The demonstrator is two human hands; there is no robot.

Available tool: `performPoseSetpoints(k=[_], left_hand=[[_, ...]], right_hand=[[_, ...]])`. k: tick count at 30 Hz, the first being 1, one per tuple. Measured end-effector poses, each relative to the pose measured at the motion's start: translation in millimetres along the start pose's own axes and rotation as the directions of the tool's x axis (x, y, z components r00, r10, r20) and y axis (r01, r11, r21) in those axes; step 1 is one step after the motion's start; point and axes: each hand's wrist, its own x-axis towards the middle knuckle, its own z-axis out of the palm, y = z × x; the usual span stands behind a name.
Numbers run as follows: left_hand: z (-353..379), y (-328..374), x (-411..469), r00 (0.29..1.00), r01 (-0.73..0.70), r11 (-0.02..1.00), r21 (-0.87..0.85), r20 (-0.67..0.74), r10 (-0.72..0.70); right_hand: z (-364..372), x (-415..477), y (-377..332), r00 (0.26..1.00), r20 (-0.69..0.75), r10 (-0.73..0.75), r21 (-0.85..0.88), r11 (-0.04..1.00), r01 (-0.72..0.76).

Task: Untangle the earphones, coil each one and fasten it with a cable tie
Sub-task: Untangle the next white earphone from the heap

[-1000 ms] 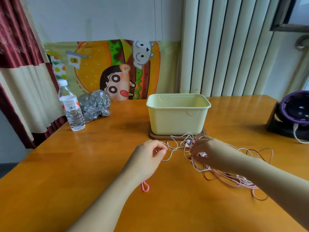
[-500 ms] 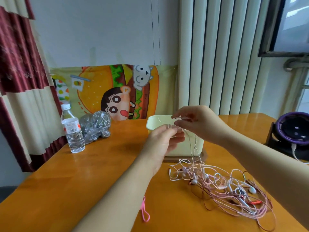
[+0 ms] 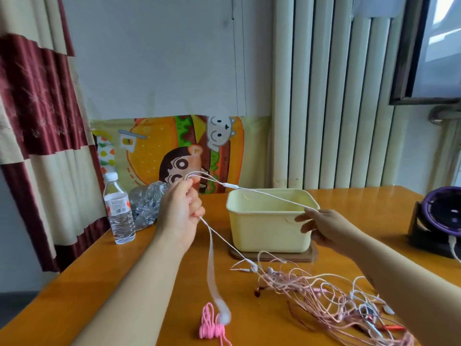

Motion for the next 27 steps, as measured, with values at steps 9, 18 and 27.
performPoseSetpoints(k=[9,18,27], left_hand=[[-30.8,-2.0,5.7,0.998,0.049,0.998,0.050,-0.035,-0.047],[-30.5,6.7,6.6,0.992,0.130,0.967,-0.221,0.022,-0.128],[-32.6,13.6,13.3,0.991,0.081,0.957,-0.280,-0.083,-0.109]], right_hand=[[6.1,-11.8,-13.7,0.963,0.258,0.081,0.402,0.897,-0.184],[43.9,-35.2,5.7,0.789,0.576,0.213,-0.685,0.652,0.324],[53.7,-26.2,8.9,0.927,0.375,-0.001,-0.914,0.169,0.370]])
